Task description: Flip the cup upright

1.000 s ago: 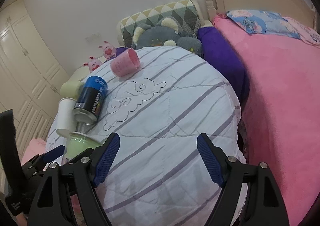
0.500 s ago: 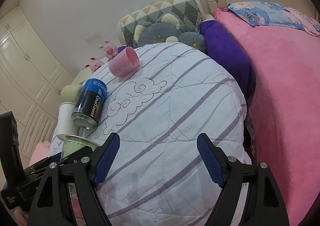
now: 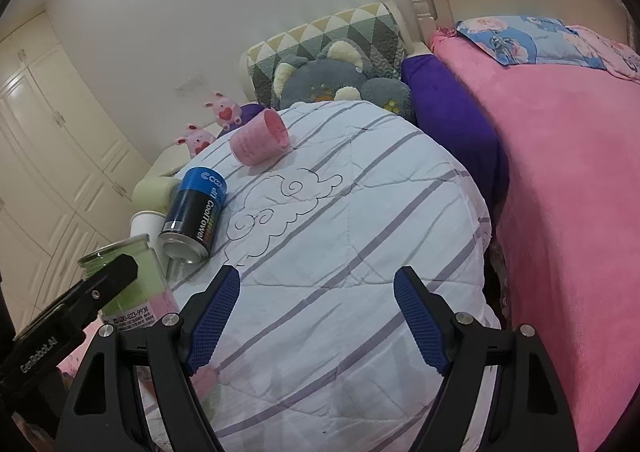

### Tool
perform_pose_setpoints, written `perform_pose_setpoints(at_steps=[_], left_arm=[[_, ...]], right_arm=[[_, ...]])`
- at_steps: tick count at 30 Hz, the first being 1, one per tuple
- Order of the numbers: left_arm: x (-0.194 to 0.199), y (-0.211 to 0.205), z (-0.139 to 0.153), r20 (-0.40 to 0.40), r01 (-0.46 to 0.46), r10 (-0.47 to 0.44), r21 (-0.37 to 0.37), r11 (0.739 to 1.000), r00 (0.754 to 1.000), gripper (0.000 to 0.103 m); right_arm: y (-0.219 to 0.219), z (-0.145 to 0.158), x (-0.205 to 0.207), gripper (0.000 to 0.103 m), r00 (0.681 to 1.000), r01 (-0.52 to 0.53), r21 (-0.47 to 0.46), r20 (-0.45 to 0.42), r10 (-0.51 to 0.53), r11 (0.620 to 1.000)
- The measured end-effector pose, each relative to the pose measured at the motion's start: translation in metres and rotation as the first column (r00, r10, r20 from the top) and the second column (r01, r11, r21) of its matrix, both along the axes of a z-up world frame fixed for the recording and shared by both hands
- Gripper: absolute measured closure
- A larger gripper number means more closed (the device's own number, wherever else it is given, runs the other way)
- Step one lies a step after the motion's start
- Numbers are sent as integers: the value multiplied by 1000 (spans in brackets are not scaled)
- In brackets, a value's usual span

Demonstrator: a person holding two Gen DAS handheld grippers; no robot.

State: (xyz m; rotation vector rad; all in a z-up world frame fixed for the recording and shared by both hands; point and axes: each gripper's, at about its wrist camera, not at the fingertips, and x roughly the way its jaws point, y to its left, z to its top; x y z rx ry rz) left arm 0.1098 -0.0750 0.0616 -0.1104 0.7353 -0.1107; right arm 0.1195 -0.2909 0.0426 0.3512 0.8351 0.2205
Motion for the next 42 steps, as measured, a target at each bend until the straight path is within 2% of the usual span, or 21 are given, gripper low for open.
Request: perform_pose_setpoints(at_steps=[9,14,17,19,22,25,28,42], left_arm=[[-42,2,1,52,17,-17,3,1000,999,32],[-65,2,1,59,27,-28,12,1000,998,31],[-74,2,-2,38,39,-38,-17,999,999,31],[-76,3,-6,19,36,-36,-36,999,999,28],[-78,3,-13,1,19,-19,-21,1000,1000,21],[-79,3,-14,19,12,-12,-8,1000,1000,11],[-82,2,-12,53,21,-21,0,1000,998,6],[-85,-3,-10,58,75,-74,-13,997,996,2]], right_arm=[[4,0,-11,22,1000,4,-2,1,-4,1000],[8,-2,-23,22,1000,8,-1,-5,-8,1000],[11,-2,-32,22,1000,0,0,-5,0,1000],[13,-1,-39,22,1000,-6,-7,0,6,1000],[15,-2,-45,22,1000,-13,-10,-1,13,1000],[17,-1,-50,22,1000,-9,-13,2,10,1000],[16,1,-53,22,1000,-2,-17,7,2,1000],[11,10,-70,22,998,54,-20,42,-53,998]])
